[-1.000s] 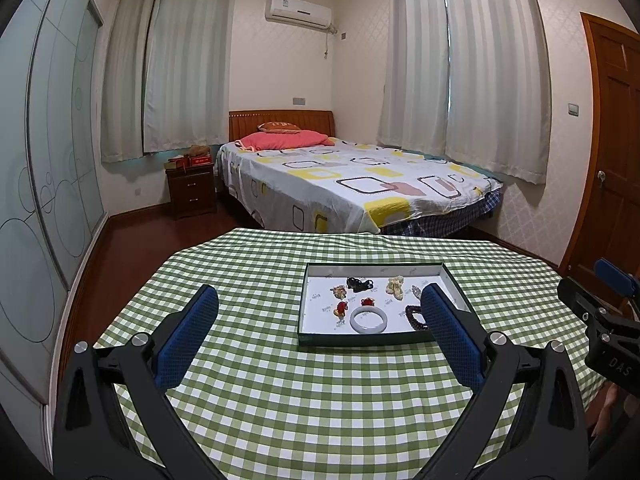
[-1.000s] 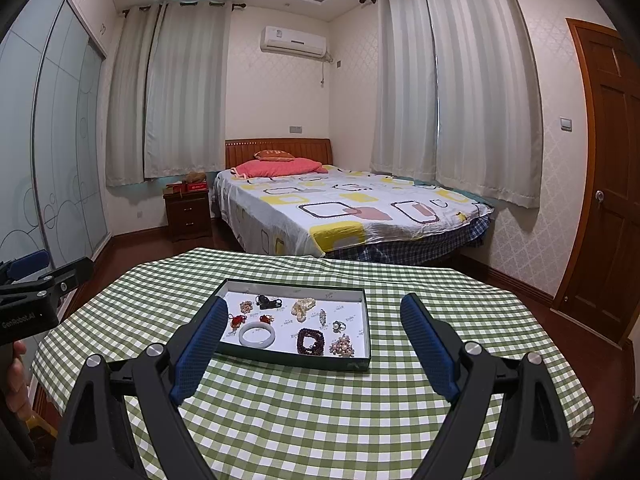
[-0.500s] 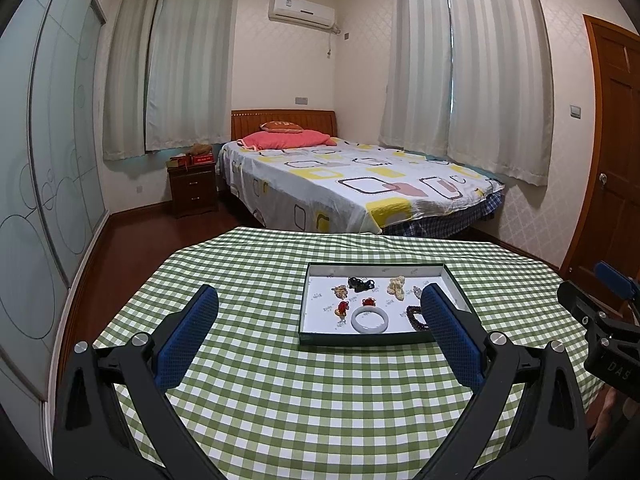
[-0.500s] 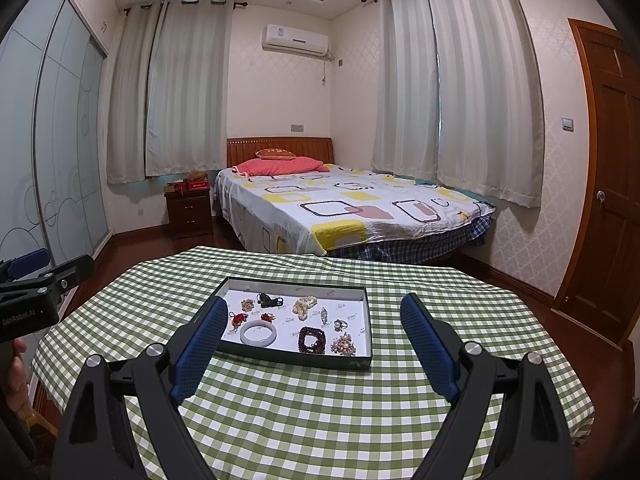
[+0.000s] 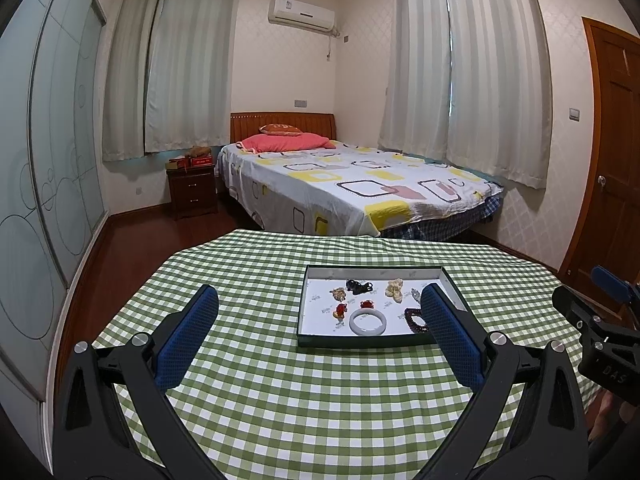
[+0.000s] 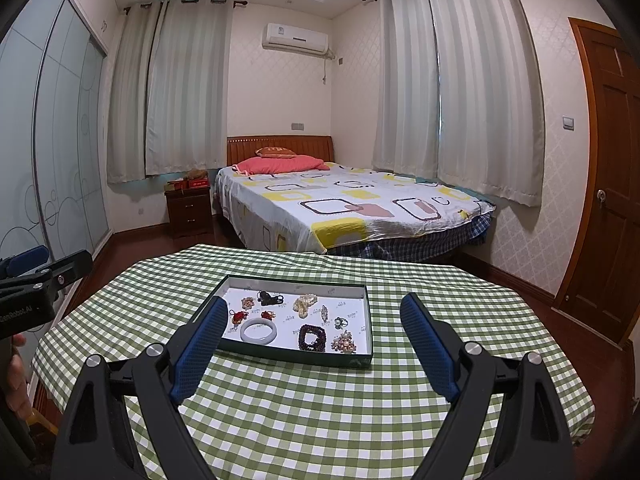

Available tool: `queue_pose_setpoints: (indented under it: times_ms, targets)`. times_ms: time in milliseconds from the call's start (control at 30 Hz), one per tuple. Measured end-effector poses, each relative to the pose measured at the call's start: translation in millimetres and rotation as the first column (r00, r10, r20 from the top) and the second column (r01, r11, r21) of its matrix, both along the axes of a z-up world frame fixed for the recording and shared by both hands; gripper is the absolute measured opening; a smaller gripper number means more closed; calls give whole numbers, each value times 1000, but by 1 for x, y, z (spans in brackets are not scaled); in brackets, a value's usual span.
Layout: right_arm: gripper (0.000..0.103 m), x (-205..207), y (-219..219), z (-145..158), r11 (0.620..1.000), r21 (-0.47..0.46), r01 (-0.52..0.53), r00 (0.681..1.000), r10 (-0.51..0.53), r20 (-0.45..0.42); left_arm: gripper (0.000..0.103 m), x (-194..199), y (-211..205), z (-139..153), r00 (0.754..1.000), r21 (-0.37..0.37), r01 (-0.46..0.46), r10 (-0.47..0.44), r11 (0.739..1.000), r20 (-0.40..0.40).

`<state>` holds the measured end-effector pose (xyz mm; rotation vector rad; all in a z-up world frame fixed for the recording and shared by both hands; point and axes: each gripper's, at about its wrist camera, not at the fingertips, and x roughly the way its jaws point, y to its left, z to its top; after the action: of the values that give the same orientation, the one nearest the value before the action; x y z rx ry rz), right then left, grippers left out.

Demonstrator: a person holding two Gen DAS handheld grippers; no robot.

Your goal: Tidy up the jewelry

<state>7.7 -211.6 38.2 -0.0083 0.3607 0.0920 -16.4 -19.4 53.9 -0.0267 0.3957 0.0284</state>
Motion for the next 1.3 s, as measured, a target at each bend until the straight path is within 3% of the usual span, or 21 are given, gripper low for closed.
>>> queue_pose_setpoints:
  times_ms: [700, 1100, 1300]
  targets:
    - [85, 3, -1, -6, 1000, 3, -4, 1000, 4, -28, 98, 2, -5, -8, 1000, 43, -6, 4, 999, 29]
    - [85, 9, -4, -12, 1000, 15, 1, 999, 0, -52, 98, 20, 3, -24, 999, 21, -6, 7, 1000, -47]
    - [85, 22, -13, -27, 999, 37, 15, 996, -12, -83, 98, 41, 12, -47, 993, 23, -32, 35, 999, -114]
